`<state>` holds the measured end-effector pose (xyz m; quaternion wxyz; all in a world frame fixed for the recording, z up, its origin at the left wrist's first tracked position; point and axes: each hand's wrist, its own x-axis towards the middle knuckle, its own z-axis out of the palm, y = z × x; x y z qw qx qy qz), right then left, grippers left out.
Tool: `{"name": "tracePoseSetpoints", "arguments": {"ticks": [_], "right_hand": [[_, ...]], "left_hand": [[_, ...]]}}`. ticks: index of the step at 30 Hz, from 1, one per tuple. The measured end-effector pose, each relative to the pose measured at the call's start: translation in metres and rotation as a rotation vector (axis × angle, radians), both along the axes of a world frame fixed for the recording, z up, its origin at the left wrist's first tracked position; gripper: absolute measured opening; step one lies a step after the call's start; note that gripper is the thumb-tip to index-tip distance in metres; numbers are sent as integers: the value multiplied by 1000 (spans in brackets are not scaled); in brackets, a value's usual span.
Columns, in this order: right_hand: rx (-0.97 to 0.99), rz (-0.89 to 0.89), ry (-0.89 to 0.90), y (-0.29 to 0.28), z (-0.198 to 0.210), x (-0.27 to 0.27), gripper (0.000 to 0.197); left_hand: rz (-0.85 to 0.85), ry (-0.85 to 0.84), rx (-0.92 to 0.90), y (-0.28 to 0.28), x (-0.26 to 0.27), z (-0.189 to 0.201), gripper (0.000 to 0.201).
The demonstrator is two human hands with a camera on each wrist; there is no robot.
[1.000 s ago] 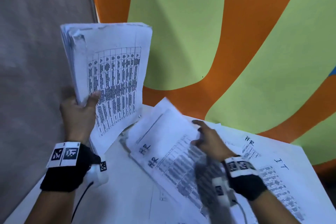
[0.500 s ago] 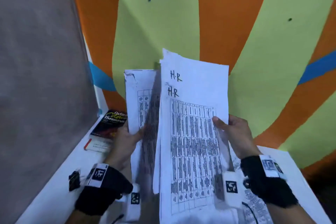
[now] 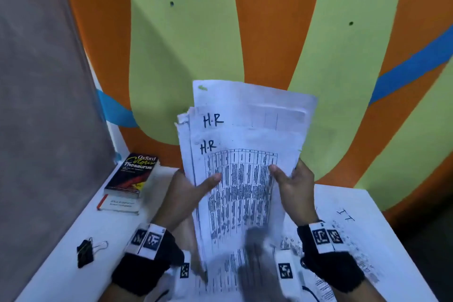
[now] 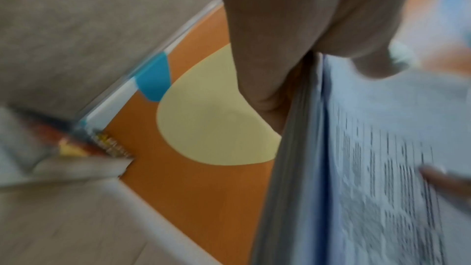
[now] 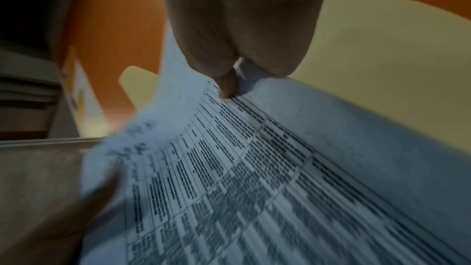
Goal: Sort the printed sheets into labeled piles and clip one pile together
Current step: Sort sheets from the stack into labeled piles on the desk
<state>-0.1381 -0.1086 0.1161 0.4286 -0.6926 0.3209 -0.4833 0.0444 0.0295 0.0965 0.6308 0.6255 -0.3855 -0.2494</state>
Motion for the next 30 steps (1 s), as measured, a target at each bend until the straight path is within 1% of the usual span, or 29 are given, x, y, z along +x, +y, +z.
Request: {"name": "tracePoseSetpoints", "arguments": {"ticks": [1, 2, 3, 4, 5, 6, 7, 8, 9, 12, 13, 15, 16, 17, 18, 19, 20, 22, 23, 25, 27, 28, 29, 30], "right_hand": [[-24, 0, -11, 2, 1, -1, 30], [-30, 18, -13, 4, 2, -1, 37], [-16, 44, -20, 3, 3, -3, 46], [17, 77, -32, 4, 5, -4, 56], [50, 111, -51, 4, 6, -6, 62], [66, 131, -62, 3, 6, -9, 66], [69, 146, -69, 2, 5, -10, 69], [66, 159, -69, 0, 4, -12, 71], [64, 165, -70, -1, 3, -13, 71], [25, 157, -58, 1, 3, -9, 59], [-5, 144, -45, 1, 3, -6, 54], [-53, 131, -23, 1, 5, -2, 52], [-68, 139, -34, 2, 6, -1, 54], [-76, 139, -63, 1, 6, -2, 60], [-83, 118, -86, 0, 5, -5, 71], [-107, 77, -87, 0, 7, -7, 81], [-170, 30, -66, 2, 11, -10, 89], [-371, -29, -11, 1, 23, -13, 94], [-474, -32, 30, -2, 29, -12, 92], [-609, -25, 176, -7, 42, -7, 77], [-656, -17, 304, -13, 46, -4, 55], [-668, -8, 316, -14, 47, -4, 49], [-660, 11, 288, -15, 44, -6, 48], [-615, 41, 223, -15, 42, -8, 52]], "left_hand": [[57, -32, -33, -3, -3, 2, 27], [105, -60, -63, -7, -4, 3, 26], [127, -66, -89, -9, -5, 4, 32], [127, -48, -113, -9, -6, 4, 34], [121, -12, -127, -9, -9, 4, 30], [124, 1, -137, -9, -10, 1, 28], [140, -2, -135, -10, -10, -4, 31], [153, -6, -140, -11, -11, -6, 35], [178, -9, -145, -12, -12, -8, 33], [208, 0, -153, -19, -18, -2, 16], [213, -12, -163, -20, -22, 4, 17], [249, -52, -196, -21, -25, 12, 35], [266, -57, -201, -19, -26, 17, 38], [259, -61, -205, -19, -22, 15, 32], [247, -68, -217, -18, -21, 14, 20], [232, -56, -207, -17, -18, 10, 19], [220, -45, -192, -15, -17, 6, 31], [188, 10, -171, -13, -14, 1, 49], [173, 12, -157, -12, -13, 1, 56], [156, -1, -140, -12, -13, 1, 63], [155, 13, -134, -14, -11, -2, 59], [150, 26, -137, -15, -10, -3, 55], [145, 25, -152, -15, -11, -2, 52], [143, 21, -152, -15, -12, -1, 52]]}}
